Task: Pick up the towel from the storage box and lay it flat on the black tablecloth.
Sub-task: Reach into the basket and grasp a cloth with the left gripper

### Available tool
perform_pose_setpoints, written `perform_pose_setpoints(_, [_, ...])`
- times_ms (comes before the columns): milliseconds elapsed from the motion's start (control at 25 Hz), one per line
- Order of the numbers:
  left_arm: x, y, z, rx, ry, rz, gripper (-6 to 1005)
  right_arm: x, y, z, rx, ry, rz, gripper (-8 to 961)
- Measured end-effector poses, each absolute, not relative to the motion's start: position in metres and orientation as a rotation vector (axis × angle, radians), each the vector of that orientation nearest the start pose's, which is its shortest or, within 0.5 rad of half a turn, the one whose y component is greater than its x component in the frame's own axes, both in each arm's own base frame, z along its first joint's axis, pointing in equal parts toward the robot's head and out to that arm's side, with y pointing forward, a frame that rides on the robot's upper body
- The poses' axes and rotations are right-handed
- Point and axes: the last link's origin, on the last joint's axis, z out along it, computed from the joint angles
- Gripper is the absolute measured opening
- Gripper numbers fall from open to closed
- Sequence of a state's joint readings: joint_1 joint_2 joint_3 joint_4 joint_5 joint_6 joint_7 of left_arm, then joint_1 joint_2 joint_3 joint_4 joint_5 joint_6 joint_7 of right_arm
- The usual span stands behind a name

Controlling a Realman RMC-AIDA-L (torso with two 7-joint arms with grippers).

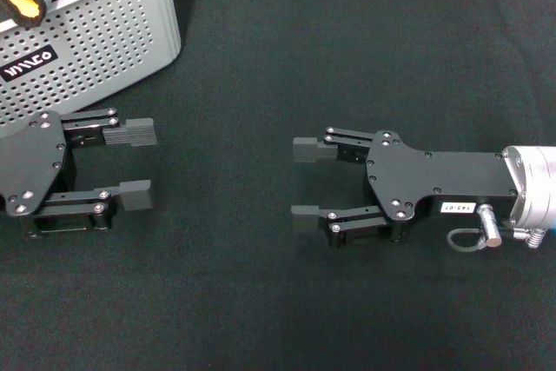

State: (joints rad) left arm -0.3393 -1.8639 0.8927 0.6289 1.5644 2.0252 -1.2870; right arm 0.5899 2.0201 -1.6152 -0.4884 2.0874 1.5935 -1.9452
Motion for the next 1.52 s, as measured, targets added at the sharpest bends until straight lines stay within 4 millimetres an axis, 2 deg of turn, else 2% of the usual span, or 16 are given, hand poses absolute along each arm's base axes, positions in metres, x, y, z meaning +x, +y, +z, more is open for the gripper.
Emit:
perform_pose_setpoints(640, [-0.271, 0.258, 0.087, -2.796, -0.345, -1.188, 697, 0.172, 0.299, -0.056, -2.963, 0.334, 1.259, 865])
perform_pose_setpoints(800, [-0.257, 0.268, 0.101, -2.692, -0.284, -1.259, 697, 0.178, 0.301, -0.058, -2.941, 0.34, 1.22, 864])
perform_pose_setpoints(880, [-0.244, 0.276, 0.115, -2.654, -0.262, -1.227, 697, 0.198, 0.308, -0.06, -2.864, 0.417, 1.124, 863])
perform_pose_setpoints(1000, [-0.217, 0.286, 0.14, -2.625, -0.204, -0.996, 697, 0.211, 0.306, -0.057, -2.803, 0.459, 1.116, 862])
perform_pose_setpoints(1080, [-0.203, 0.291, 0.153, -2.579, -0.172, -0.764, 697, 0.219, 0.303, -0.053, -2.765, 0.471, 1.125, 861])
perform_pose_setpoints(1120, [-0.197, 0.294, 0.161, -2.532, -0.155, -0.586, 697, 0.222, 0.301, -0.052, -2.752, 0.478, 1.126, 861])
perform_pose_setpoints(1240, [-0.185, 0.301, 0.185, -2.357, -0.126, -0.24, 697, 0.23, 0.295, -0.051, -2.717, 0.494, 1.128, 860])
perform_pose_setpoints(1320, [-0.179, 0.305, 0.199, -2.247, -0.118, -0.129, 697, 0.235, 0.292, -0.051, -2.699, 0.505, 1.126, 859])
perform_pose_setpoints(1400, [-0.18, 0.312, 0.206, -2.183, -0.135, -0.089, 697, 0.238, 0.291, -0.052, -2.692, 0.51, 1.123, 859])
perform_pose_setpoints(1520, [-0.183, 0.325, 0.205, -2.125, -0.164, -0.081, 696, 0.238, 0.29, -0.053, -2.69, 0.512, 1.122, 858])
